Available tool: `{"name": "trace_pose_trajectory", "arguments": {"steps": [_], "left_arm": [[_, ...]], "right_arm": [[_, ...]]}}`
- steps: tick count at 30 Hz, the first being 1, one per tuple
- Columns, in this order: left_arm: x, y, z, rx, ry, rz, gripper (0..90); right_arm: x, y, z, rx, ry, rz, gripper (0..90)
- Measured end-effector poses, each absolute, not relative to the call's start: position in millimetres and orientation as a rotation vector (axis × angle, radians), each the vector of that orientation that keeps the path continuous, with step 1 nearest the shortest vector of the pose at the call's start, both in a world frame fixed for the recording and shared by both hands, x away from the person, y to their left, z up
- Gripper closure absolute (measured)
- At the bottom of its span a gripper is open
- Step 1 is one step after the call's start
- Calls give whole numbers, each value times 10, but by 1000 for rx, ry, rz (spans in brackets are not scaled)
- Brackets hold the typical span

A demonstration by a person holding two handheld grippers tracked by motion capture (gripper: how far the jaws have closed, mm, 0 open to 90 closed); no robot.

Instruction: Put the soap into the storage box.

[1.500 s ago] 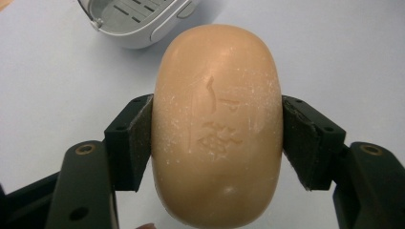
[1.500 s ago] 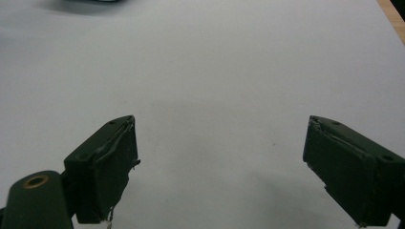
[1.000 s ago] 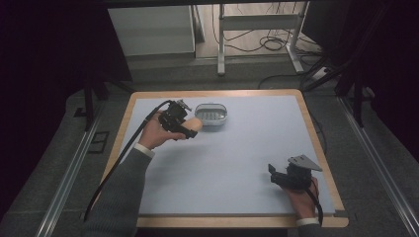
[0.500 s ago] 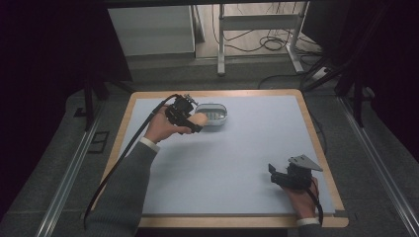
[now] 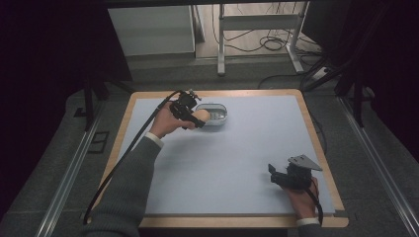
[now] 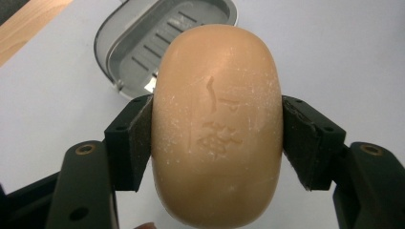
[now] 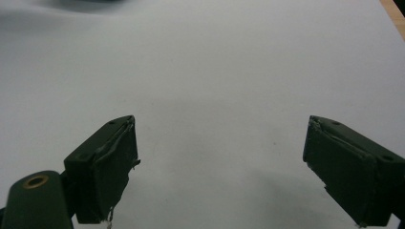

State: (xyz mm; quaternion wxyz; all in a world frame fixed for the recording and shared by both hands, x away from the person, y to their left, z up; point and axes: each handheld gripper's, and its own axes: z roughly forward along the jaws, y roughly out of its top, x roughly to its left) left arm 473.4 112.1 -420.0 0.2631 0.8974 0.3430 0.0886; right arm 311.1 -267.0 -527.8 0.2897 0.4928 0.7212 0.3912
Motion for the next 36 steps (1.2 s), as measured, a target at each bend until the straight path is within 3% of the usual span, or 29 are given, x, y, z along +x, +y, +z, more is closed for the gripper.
{"name": "trace_pose_trajectory", "arguments": {"steps": [36], "left_arm": [[5318, 730, -4329, 2490, 856, 205, 325]], "right_arm": [[3111, -2674, -5276, 1321, 1928, 1051, 116]]}}
